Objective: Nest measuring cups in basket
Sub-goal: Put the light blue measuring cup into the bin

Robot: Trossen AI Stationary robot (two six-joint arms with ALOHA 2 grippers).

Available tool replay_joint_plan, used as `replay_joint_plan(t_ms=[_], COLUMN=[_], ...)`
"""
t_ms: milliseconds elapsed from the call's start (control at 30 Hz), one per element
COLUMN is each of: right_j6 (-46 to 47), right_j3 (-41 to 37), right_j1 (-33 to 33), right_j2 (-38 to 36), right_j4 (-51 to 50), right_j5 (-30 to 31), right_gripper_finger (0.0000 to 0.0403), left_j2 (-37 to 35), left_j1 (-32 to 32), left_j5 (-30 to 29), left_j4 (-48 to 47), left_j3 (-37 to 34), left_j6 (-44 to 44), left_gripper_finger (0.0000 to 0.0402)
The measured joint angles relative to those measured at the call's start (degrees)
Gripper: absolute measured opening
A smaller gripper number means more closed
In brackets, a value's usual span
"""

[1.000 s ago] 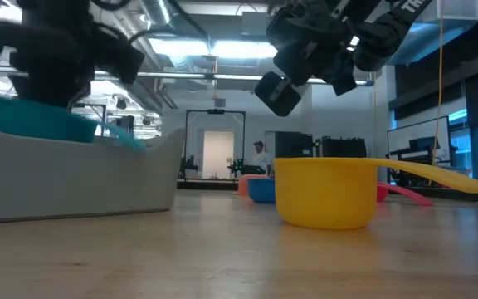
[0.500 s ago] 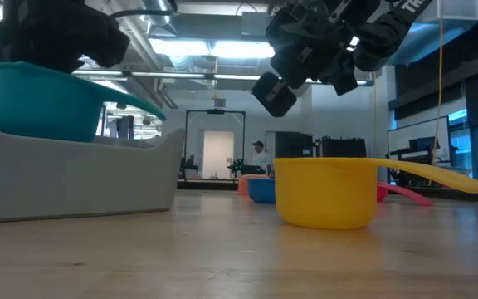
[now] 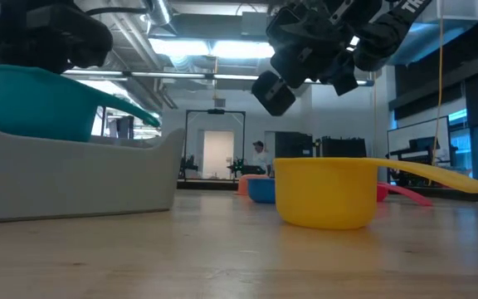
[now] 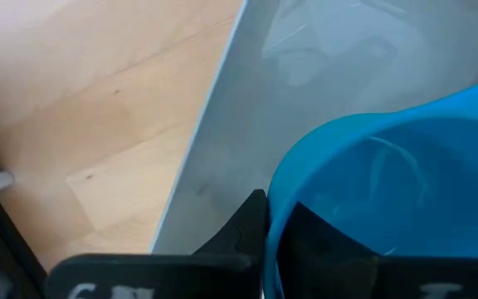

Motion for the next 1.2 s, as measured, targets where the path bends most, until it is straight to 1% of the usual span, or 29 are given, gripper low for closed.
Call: replay_joint_plan(t_ms=[233,467,733,1200], right_j6=[-0.32,-0.38,-0.41,-0.41], right_j3=[0.00,0.00,0.00,0.00], right_j1=[0.00,0.02,0.00,0.01], right_j2=[0.00,0.00,0.00,0.00], right_j4=[0.02,0.02,0.02,0.02], right_j5=[0.00,0.00,0.00,0.00], right_gripper_finger=[0.0075,0.0075,0.0075,0.0075], left_j2=[0.04,0.52,0.52,0.50], left_j1=[-0.06,0.05,0.05,0.08], left_j5=[0.30,-0.24,-0.47,0.59], left_j4=[0.26,6.16,6.38,8.20], left_j3=[-0.02,-3.18,-4.76,-6.29], left_j6=[-0.56,-0.73,-0.71,-0.82], left_gripper_finger=[0.0024,0.0045,0.0050,0.0139])
